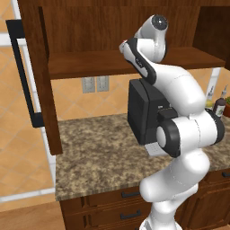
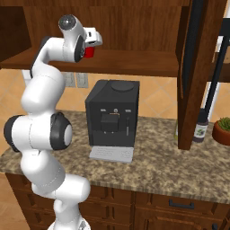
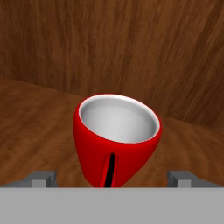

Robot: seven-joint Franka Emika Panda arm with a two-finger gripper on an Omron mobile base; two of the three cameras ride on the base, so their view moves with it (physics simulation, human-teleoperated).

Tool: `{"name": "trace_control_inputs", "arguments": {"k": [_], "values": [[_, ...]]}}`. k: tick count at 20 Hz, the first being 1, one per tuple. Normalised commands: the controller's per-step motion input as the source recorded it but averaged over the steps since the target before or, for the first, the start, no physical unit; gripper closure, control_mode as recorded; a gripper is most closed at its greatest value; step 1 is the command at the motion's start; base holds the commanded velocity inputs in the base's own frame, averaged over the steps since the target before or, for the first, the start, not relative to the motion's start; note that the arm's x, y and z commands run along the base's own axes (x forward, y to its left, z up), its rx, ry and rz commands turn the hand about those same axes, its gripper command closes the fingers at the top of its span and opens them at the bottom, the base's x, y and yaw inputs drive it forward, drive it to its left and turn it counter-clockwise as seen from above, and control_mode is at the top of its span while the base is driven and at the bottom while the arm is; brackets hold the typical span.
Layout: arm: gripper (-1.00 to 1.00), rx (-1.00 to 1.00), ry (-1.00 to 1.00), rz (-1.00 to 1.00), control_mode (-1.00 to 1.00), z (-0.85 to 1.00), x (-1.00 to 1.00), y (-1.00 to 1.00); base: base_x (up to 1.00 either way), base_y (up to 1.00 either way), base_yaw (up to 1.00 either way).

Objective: Gather all objects into one cabinet and sort the glasses and bowls to opposite sides.

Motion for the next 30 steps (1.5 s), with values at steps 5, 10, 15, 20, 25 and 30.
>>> {"name": "trace_control_inputs", "arguments": {"k": [5,10,15,20,25,30], "values": [[1.0,0.0,0.0,0.0,-1.0,0.0,0.02,0.0,0.0,0.0,0.0],[1.0,0.0,0.0,0.0,-1.0,0.0,0.0,0.0,0.0,0.0,0.0],[1.0,0.0,0.0,0.0,-1.0,0.0,0.0,0.0,0.0,0.0,0.0],[1.0,0.0,0.0,0.0,-1.0,0.02,-0.03,0.04,0.0,0.0,0.0],[1.0,0.0,0.0,-0.02,-1.0,0.37,-0.62,0.01,0.0,0.0,0.0],[1.0,0.02,0.05,-0.05,-1.0,0.31,-0.87,0.0,0.0,0.0,0.0]]}}
